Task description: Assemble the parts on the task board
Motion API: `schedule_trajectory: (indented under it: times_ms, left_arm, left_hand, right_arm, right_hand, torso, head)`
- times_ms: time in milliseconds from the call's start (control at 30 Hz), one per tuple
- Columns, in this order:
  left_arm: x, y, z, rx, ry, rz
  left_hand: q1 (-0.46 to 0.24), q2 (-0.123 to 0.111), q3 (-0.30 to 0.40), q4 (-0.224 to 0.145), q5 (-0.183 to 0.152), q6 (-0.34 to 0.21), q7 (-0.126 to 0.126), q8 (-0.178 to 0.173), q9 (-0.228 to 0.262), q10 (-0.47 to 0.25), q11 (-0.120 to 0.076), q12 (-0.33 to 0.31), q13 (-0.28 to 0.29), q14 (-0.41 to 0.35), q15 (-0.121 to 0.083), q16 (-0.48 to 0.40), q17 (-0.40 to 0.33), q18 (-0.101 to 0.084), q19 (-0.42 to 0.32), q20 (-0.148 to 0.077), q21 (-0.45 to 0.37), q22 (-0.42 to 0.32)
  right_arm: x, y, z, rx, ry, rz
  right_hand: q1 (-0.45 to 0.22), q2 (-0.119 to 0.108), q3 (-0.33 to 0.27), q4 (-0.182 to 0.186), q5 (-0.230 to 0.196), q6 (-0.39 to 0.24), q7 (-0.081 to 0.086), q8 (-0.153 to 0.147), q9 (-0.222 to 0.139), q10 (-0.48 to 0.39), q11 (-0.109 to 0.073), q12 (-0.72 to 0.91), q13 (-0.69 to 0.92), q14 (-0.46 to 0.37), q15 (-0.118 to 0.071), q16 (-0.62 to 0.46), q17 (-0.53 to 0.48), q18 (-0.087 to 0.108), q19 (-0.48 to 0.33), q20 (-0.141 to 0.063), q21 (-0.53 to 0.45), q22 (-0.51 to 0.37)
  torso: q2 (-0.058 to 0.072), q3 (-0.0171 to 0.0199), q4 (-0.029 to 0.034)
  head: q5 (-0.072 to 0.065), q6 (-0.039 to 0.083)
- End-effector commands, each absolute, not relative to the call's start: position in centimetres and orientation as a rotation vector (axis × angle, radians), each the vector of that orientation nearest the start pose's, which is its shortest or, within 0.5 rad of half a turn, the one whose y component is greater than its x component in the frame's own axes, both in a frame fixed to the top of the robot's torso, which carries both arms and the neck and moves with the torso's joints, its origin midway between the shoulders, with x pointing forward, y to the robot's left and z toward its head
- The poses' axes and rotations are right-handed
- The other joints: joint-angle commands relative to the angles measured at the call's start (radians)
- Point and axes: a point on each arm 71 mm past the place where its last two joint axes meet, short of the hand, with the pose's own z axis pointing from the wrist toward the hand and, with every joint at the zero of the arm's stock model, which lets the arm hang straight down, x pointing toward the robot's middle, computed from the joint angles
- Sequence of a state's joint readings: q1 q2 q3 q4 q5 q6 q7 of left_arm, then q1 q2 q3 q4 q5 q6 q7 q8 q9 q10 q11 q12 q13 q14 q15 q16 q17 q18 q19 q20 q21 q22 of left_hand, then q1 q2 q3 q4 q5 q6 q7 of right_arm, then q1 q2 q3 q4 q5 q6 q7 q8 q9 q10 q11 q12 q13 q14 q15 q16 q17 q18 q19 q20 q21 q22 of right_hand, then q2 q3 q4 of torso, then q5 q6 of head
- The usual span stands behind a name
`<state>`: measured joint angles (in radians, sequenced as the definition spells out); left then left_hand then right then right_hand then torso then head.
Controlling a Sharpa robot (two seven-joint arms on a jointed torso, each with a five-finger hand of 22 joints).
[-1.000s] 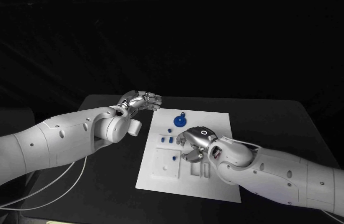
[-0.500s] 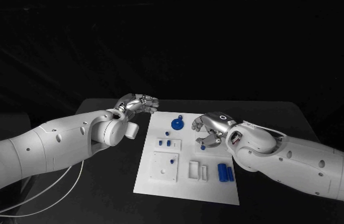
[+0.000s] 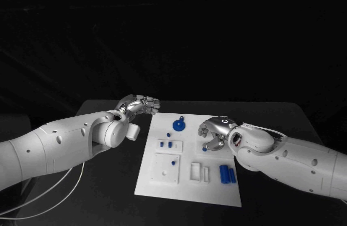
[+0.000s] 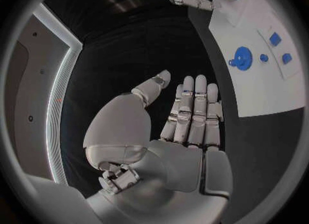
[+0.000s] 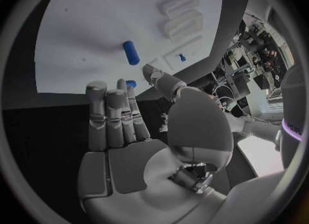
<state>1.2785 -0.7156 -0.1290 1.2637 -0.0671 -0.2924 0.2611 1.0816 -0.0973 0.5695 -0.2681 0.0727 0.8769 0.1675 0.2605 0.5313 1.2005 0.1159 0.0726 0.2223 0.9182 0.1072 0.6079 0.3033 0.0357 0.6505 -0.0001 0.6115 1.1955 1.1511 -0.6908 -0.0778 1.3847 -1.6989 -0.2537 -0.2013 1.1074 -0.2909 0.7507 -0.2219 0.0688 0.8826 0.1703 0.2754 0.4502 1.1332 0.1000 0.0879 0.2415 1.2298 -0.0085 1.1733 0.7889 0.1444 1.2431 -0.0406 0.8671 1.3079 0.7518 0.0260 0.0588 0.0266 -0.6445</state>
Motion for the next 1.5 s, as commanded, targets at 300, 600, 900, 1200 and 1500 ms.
schedule_trajectory:
  times_ms: [300,600,900,1200,1500]
  left_arm:
    - [53.9,22.4,-19.0,-1.078,1.524,-1.329]
    - [53.9,22.4,-19.0,-1.078,1.524,-1.33]
    - [53.9,22.5,-19.0,-1.078,1.524,-1.328]
    - [53.9,22.5,-19.0,-1.08,1.523,-1.324]
    - [53.9,22.5,-19.0,-1.079,1.522,-1.324]
  left_hand:
    - [0.002,0.009,-0.007,-0.001,0.003,-0.006,-0.002,0.004,-0.002,-0.003,0.002,-0.002,-0.002,0.004,0.003,-0.007,0.002,0.011,0.001,0.01,-0.006,0.002]
    - [0.002,0.009,-0.007,0.0,0.003,-0.006,-0.001,0.004,-0.002,-0.003,0.002,-0.002,-0.002,0.004,0.003,-0.008,0.003,0.011,0.001,0.01,-0.007,0.002]
    - [0.001,0.01,-0.007,0.0,0.003,-0.006,-0.001,0.004,-0.002,-0.003,0.002,-0.002,-0.002,0.004,0.003,-0.009,0.004,0.011,0.001,0.01,-0.007,0.002]
    - [0.001,0.01,-0.007,0.001,0.003,-0.006,-0.001,0.005,-0.002,-0.003,0.002,-0.002,-0.002,0.004,0.003,-0.01,0.005,0.011,0.001,0.01,-0.007,0.003]
    - [0.001,0.01,-0.007,0.001,0.003,-0.006,-0.001,0.005,-0.002,-0.003,0.002,-0.002,-0.002,0.004,0.003,-0.011,0.006,0.011,0.0,0.01,-0.008,0.003]
  right_arm:
    - [48.9,-16.6,-24.8,-0.412,1.813,0.426]
    - [48.9,-16.3,-25.4,-0.412,1.804,0.426]
    - [48.9,-16.2,-25.5,-0.412,1.795,0.432]
    - [48.8,-16.2,-25.4,-0.422,1.755,0.417]
    - [48.7,-16.1,-24.8,-0.4,1.678,0.428]
  right_hand:
    - [-0.011,0.003,-0.003,0.01,-0.004,0.006,-0.001,0.009,-0.001,0.01,0.002,0.003,-0.004,0.005,-0.003,0.008,-0.002,0.117,0.006,0.003,0.0,0.013]
    - [0.006,0.017,0.021,0.02,-0.014,0.019,-0.005,0.017,-0.001,0.024,-0.002,0.01,-0.008,0.007,-0.007,0.011,-0.005,0.117,0.009,0.002,-0.001,0.014]
    - [0.018,0.056,0.074,0.045,-0.017,0.051,-0.018,0.035,0.003,0.07,-0.018,0.033,-0.004,0.017,-0.023,0.016,-0.01,0.117,0.019,0.0,0.003,0.016]
    - [0.03,0.103,0.107,0.015,-0.018,0.13,-0.053,0.079,0.023,0.156,-0.053,0.082,0.029,0.025,-0.056,0.02,-0.013,0.117,0.023,-0.009,0.014,0.02]
    - [0.025,0.11,0.132,-0.003,-0.02,0.15,-0.062,0.09,0.034,0.174,-0.064,0.096,0.052,0.033,-0.067,0.02,-0.014,0.117,0.03,-0.015,0.021,0.019]
  torso:
    - [0.001,-0.0009,-0.0011]
    - [0.0,-0.0004,-0.0001]
    - [0.0,-0.0003,-0.0013]
    - [-0.001,0.0002,-0.0011]
    - [-0.001,-0.0005,-0.0007]
  head:
    - [0.006,-0.007]
    - [0.005,-0.009]
    - [0.007,-0.013]
    - [0.008,-0.015]
    - [0.009,-0.016]
